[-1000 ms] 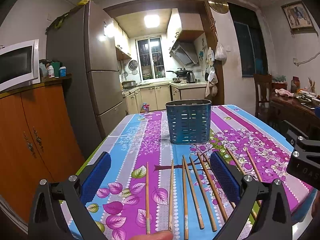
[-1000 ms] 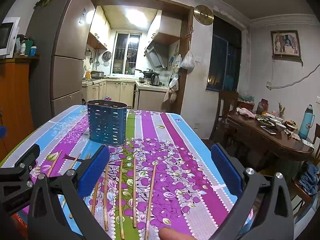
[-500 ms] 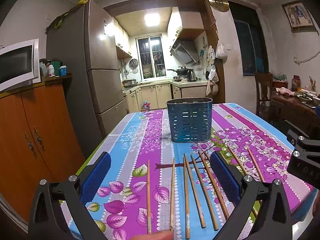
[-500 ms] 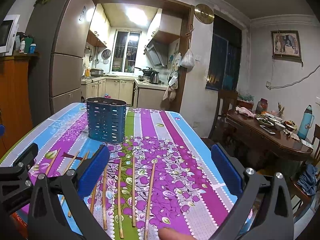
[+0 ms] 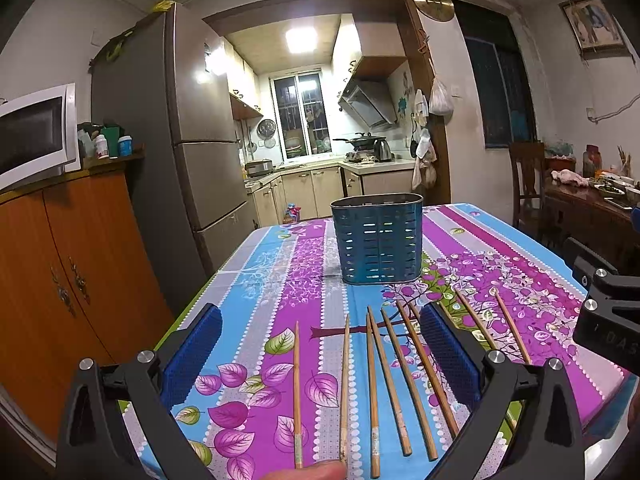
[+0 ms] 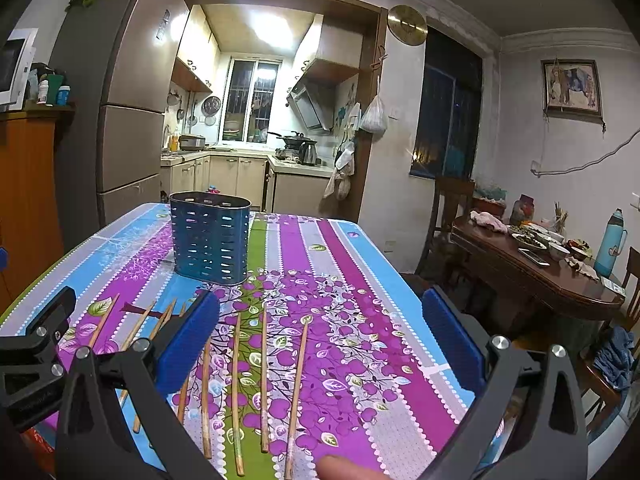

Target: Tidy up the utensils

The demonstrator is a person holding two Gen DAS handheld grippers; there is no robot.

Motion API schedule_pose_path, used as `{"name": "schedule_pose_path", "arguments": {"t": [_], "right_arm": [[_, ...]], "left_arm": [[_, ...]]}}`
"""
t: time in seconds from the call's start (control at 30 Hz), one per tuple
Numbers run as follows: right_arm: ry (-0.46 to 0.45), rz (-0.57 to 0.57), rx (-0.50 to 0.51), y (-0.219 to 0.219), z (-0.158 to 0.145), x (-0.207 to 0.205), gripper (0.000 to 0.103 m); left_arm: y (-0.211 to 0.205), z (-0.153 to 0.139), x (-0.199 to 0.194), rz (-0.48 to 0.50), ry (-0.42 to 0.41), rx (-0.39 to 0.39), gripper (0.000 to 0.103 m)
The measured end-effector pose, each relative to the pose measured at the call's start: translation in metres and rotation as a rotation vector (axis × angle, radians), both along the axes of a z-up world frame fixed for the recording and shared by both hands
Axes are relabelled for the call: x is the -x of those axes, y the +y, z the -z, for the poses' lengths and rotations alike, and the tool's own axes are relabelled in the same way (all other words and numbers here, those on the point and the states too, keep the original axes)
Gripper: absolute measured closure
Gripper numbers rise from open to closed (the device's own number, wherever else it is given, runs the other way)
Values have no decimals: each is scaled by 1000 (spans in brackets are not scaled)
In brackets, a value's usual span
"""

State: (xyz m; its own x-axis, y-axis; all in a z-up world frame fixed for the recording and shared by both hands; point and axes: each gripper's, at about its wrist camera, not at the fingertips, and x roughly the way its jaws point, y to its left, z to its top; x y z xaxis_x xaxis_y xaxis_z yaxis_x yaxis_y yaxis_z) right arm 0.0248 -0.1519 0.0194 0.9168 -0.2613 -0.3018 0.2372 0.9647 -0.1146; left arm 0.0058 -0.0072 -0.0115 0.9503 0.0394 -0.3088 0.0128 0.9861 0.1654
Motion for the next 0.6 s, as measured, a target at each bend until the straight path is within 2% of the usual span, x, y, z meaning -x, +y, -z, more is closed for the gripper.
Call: {"name": "schedule_pose_path", "arguments": {"t": [0.6], "right_arm": [[18,-2,7,2,1,-4,5]], "left_arm": [[0,-2,-3,-9,12,-17,4]]}}
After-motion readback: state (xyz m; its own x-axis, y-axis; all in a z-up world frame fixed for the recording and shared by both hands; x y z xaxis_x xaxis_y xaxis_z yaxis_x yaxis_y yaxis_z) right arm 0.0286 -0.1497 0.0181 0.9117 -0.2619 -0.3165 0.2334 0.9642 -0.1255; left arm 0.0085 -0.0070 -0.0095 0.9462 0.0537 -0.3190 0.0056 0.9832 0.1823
